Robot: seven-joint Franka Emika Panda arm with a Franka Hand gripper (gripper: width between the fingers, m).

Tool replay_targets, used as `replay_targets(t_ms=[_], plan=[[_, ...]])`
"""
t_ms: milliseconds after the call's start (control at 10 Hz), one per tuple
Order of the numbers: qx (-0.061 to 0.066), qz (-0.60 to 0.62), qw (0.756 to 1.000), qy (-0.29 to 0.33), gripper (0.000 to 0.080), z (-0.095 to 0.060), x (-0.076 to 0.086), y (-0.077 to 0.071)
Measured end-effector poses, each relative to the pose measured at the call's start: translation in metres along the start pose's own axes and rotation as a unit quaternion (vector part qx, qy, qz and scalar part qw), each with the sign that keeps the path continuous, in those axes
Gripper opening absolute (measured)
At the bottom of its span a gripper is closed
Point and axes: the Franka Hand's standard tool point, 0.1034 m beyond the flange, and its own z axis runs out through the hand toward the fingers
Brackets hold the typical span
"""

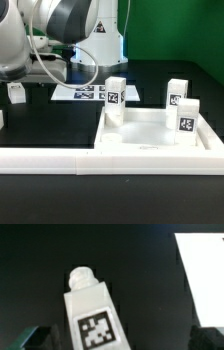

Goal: Assemble square table

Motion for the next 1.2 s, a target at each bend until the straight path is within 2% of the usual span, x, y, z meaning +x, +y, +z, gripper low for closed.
replay_targets(t_ms=[300,600,700,800,900,1000,1200], plan=[[0.002,0.013,1.0,-0.015,0.0649,0.016,0.0,0.008],[0.003,0.017,1.0,-0.023,0.0649,0.019,0.001,0.007],[0.003,0.017,1.0,-0.023,0.0508,0.019,0.001,0.007],[0.003,0.017,1.0,-0.023,0.0508,0.019,0.001,0.007],[0.003,0.018,1.0,-0.023,0.0367,0.019,0.001,0.007],[0.003,0.018,1.0,-0.023,0.0286,0.019,0.0,0.007],[0.003,0.018,1.0,-0.023,0.0287,0.019,0.0,0.008]])
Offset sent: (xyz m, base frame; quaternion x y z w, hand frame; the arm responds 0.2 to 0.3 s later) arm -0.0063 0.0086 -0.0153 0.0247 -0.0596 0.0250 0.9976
